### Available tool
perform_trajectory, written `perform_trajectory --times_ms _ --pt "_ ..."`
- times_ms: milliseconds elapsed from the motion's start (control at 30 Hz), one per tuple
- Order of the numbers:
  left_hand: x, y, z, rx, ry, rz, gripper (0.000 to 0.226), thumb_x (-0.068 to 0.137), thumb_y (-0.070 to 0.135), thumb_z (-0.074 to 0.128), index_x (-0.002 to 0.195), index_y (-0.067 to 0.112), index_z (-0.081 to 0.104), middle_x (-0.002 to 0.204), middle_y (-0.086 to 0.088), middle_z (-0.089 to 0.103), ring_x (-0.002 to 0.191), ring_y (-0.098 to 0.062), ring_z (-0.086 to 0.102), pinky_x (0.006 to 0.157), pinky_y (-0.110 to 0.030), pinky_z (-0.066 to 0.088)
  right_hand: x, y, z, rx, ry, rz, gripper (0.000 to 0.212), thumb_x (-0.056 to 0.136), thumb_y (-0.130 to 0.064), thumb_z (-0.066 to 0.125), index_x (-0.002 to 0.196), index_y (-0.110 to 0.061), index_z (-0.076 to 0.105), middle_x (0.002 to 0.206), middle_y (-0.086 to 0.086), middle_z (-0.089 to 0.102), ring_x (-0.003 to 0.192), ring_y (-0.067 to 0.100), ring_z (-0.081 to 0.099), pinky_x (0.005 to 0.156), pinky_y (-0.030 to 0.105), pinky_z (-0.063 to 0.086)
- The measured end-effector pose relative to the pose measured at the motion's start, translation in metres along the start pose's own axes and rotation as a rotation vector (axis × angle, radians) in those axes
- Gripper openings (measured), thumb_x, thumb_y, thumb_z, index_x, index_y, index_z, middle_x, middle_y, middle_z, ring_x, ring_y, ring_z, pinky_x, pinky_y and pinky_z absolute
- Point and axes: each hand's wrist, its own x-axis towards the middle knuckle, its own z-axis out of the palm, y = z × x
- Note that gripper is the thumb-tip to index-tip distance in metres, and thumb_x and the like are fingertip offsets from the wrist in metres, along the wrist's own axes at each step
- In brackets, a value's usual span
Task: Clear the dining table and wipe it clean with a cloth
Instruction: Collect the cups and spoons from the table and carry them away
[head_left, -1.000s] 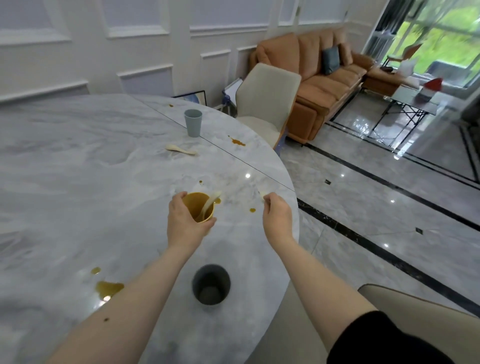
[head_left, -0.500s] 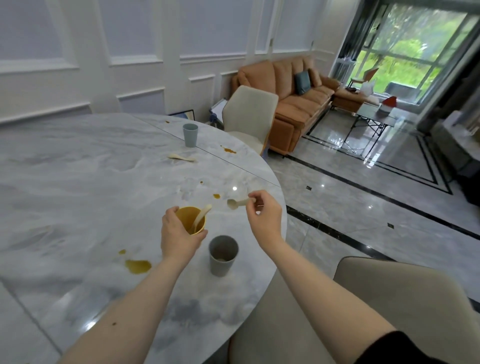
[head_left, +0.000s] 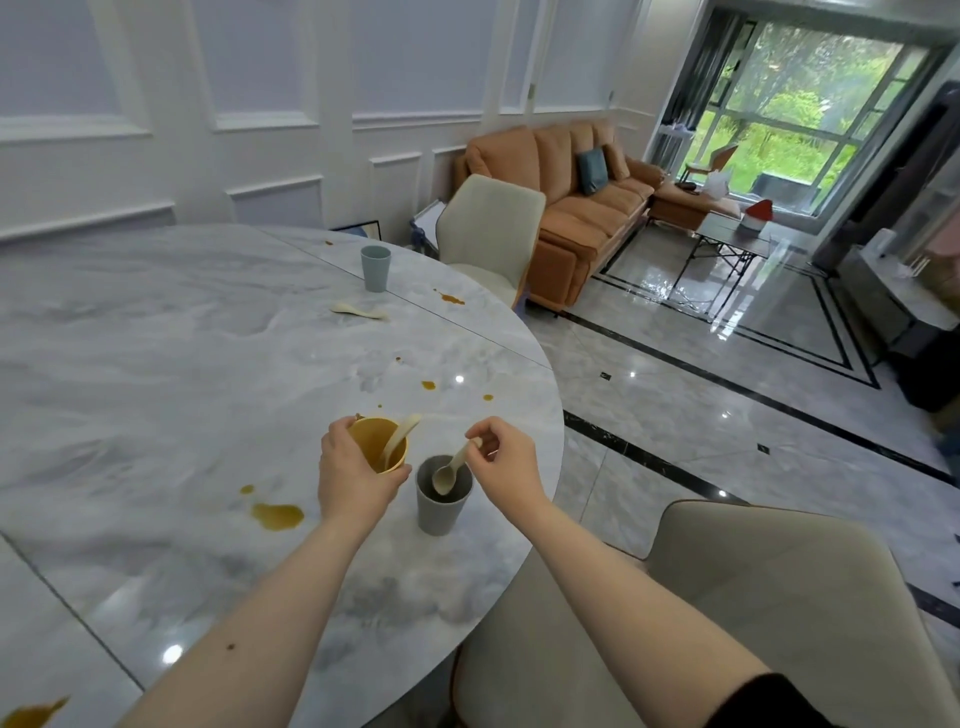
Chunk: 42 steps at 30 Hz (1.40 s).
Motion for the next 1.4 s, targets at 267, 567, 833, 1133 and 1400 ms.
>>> perform_trajectory --times_ms 267,567,833,1133,1400 --pt "-0.003 -0.010 0.003 0.008 0.007 -0.029 0.093 0.063 0.031 0.085 0.136 0.015 0.030 0.138 -0.007 0.040 0.124 -0.028 0.045 0.097 -0.038 0.045 0.008 0.025 0.018 -0.050 -0.157 0.182 0.013 0.088 -0.006 0.058 0.096 -0.012 0.066 0.086 0.001 0.063 0.077 0.010 0.059 0.066 0.011 0.046" --pt "0.000 -0.019 0.014 0.013 0.005 -0.067 0.093 0.062 0.031 0.086 0.135 0.015 0.031 0.137 -0.007 0.041 0.122 -0.028 0.047 0.097 -0.038 0.045 0.013 0.046 0.019 -0.181 -0.329 0.230 0.065 0.076 -0.032 0.077 0.132 -0.018 0.046 0.132 -0.001 0.045 0.120 0.016 0.046 0.092 0.021 0.037" --pt "-0.003 -0.021 0.025 0.022 0.001 -0.079 0.092 0.064 0.031 0.085 0.136 0.014 0.031 0.138 -0.007 0.041 0.122 -0.028 0.047 0.094 -0.035 0.046 0.011 0.056 0.031 -0.493 -0.388 0.063 0.094 0.062 -0.040 0.083 0.140 -0.025 0.032 0.142 -0.003 0.039 0.125 0.020 0.043 0.105 0.036 0.038" --pt "0.002 -0.031 0.026 0.015 0.058 -0.131 0.093 0.062 0.031 0.085 0.136 0.015 0.030 0.137 -0.008 0.040 0.122 -0.028 0.046 0.095 -0.038 0.046 0.026 0.055 0.044 -0.512 -0.387 0.035 0.089 0.067 -0.044 0.078 0.141 -0.022 0.034 0.138 -0.001 0.045 0.124 0.020 0.046 0.101 0.035 0.044" --pt "0.012 -0.030 0.001 -0.003 0.255 -0.228 0.093 0.062 0.031 0.085 0.136 0.015 0.030 0.137 -0.008 0.040 0.121 -0.029 0.046 0.096 -0.039 0.046 0.060 0.025 0.067 -0.497 -0.491 -0.121 0.086 0.067 -0.052 0.075 0.139 -0.022 0.037 0.136 -0.002 0.046 0.122 0.019 0.047 0.098 0.033 0.045"
